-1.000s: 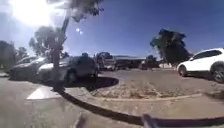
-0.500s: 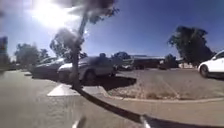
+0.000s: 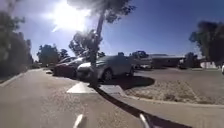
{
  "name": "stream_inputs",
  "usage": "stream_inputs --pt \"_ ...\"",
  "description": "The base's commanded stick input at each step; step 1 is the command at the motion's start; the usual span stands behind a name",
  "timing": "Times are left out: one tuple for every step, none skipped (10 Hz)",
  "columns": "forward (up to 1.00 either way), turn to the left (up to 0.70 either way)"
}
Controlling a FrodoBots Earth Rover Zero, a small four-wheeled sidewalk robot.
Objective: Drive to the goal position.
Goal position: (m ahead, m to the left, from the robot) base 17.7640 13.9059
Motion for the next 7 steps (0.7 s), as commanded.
stream_inputs --pt "0.00 0.85" --pt "0.00 0.85" --pt "0.00 0.00" --pt "0.00 0.00" --pt "0.00 0.00" --pt "0.00 0.00" --pt "0.00 0.00"
